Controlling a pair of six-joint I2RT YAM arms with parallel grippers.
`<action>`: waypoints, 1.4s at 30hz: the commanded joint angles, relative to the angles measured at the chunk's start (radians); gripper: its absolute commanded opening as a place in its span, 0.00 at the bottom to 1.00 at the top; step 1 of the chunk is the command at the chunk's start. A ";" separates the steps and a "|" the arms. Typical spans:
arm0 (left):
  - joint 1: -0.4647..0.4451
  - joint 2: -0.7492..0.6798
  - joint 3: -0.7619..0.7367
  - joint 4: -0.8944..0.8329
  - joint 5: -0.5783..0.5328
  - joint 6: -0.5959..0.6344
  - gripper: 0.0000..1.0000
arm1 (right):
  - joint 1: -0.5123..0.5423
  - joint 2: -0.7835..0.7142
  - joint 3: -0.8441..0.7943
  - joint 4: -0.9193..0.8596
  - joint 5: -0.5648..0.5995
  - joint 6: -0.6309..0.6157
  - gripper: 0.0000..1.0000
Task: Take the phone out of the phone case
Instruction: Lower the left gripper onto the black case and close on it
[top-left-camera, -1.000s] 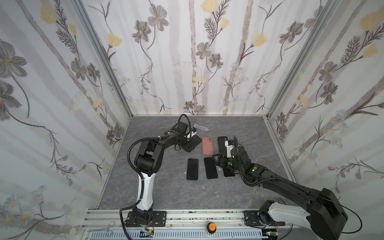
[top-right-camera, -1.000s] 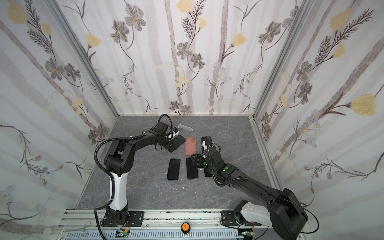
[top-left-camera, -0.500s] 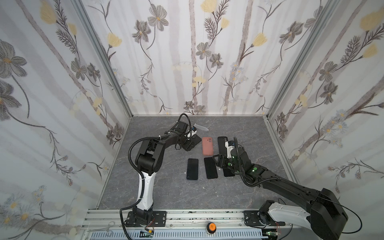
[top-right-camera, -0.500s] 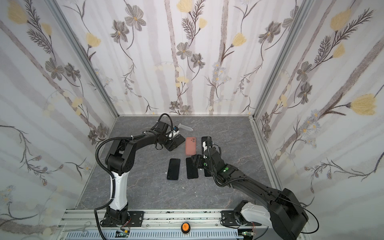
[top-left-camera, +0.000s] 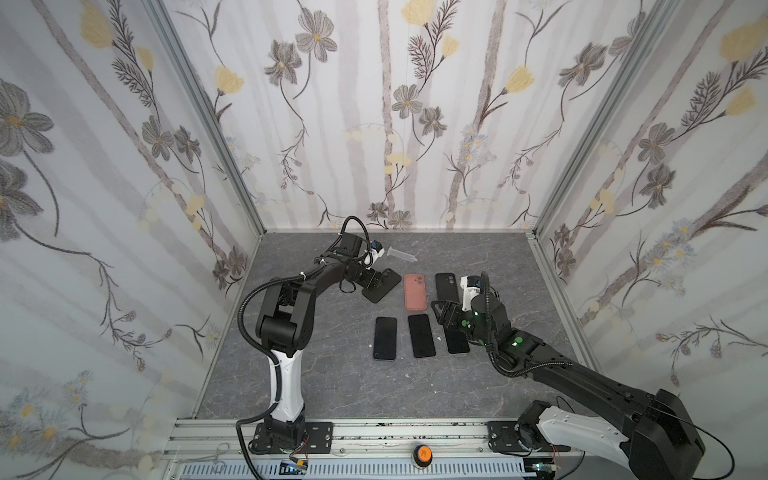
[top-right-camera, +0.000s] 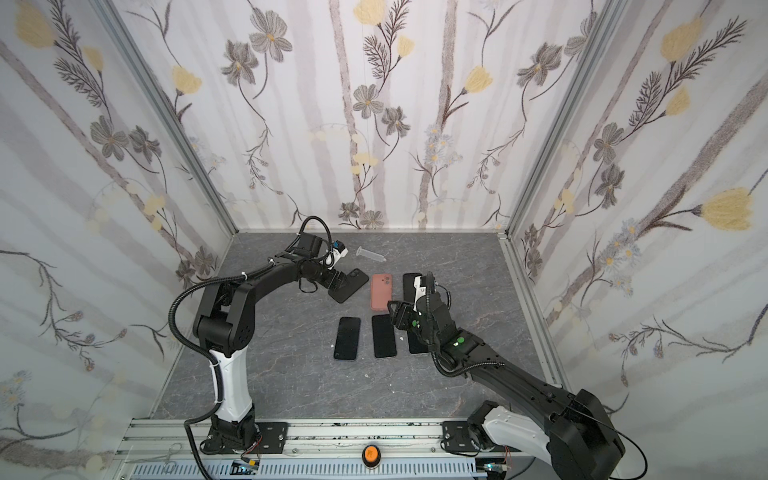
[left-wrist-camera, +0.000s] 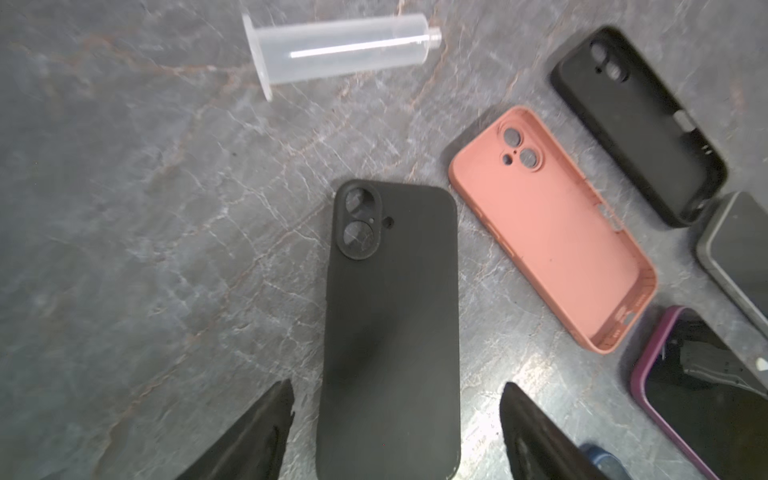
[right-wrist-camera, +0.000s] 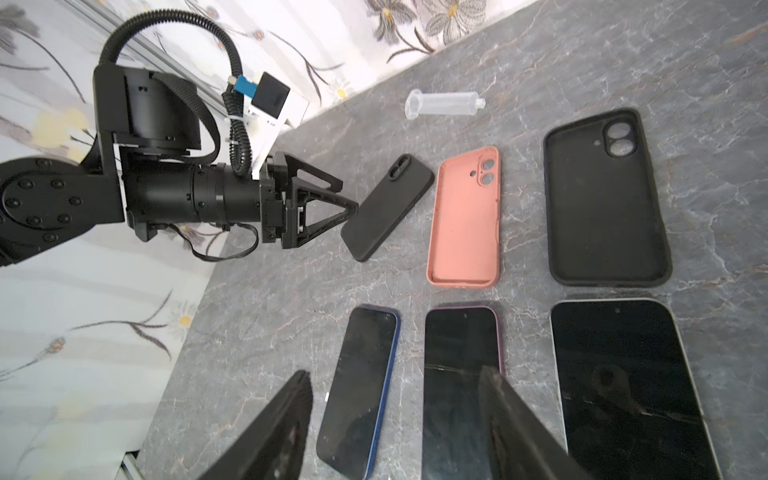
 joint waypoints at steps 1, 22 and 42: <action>0.002 -0.019 -0.004 -0.013 0.038 -0.022 0.82 | -0.007 0.005 0.015 0.063 0.015 0.012 0.65; -0.073 0.117 0.023 -0.014 -0.233 0.077 1.00 | -0.014 -0.004 -0.031 0.052 -0.018 0.037 0.65; -0.077 0.147 0.007 -0.019 -0.199 0.074 0.77 | -0.016 -0.024 -0.048 0.042 -0.016 0.046 0.65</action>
